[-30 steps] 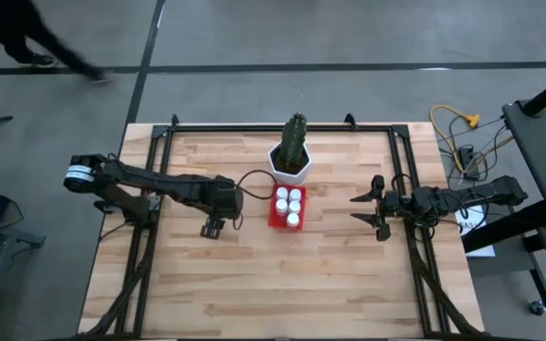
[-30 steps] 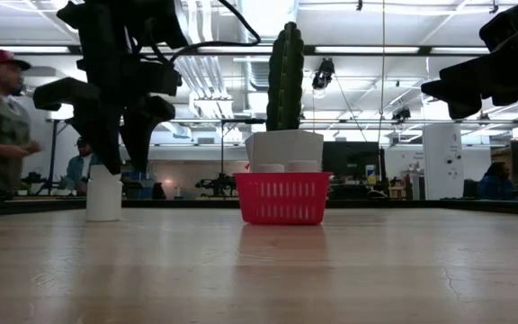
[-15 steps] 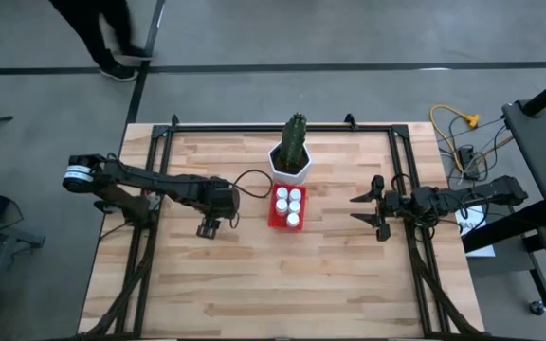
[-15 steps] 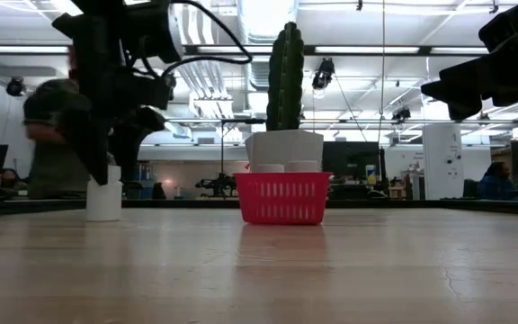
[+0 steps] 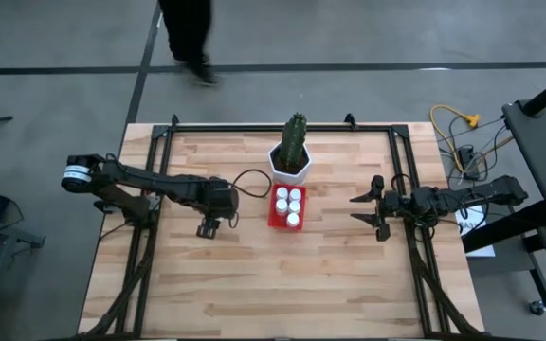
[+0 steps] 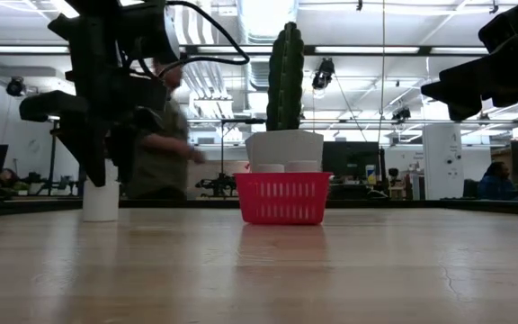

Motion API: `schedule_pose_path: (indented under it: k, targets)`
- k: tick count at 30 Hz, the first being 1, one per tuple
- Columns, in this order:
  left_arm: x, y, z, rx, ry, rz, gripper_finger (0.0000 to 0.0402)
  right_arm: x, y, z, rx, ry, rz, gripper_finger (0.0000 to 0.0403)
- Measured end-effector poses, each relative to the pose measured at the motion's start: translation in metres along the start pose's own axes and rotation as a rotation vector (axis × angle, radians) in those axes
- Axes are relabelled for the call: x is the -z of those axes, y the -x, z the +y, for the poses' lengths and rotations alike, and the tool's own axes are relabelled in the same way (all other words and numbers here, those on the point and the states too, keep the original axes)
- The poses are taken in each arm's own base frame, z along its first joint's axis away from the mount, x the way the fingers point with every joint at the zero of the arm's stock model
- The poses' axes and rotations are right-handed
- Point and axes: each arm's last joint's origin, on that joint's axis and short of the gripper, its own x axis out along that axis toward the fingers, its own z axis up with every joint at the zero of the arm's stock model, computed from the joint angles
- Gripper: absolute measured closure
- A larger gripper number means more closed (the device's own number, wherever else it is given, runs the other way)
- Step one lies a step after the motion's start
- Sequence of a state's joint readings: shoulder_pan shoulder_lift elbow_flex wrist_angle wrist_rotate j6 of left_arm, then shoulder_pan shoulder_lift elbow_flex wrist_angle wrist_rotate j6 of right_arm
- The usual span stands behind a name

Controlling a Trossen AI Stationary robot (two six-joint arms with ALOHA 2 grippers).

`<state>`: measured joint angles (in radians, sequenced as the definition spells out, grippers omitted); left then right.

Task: Pick and place pill bottles into a basket
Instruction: Put the white pill bottle into the red bin

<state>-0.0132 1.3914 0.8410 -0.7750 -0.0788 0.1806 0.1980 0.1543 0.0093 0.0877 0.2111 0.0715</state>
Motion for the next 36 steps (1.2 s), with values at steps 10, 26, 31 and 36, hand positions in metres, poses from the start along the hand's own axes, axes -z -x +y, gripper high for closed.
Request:
schedule_pose_path:
  k: [10, 26, 31, 36]
  targets:
    - [0.010, -0.009, -0.002, 0.007, 0.011, 0.042, 0.0194, 0.000, 0.000, 0.000, 0.000, 0.000, 0.000, 0.0202]
    - [0.010, -0.012, -0.003, 0.004, 0.019, 0.026, 0.0200, 0.000, 0.000, 0.000, 0.000, -0.003, 0.000, 0.0202]
    - [0.011, -0.012, -0.003, 0.000, 0.024, 0.028, 0.0242, 0.000, 0.000, 0.000, 0.000, -0.003, 0.000, 0.0202]
    - [0.012, -0.012, -0.003, 0.002, 0.041, 0.046, 0.0243, 0.000, 0.000, 0.000, 0.001, -0.003, 0.000, 0.0202]
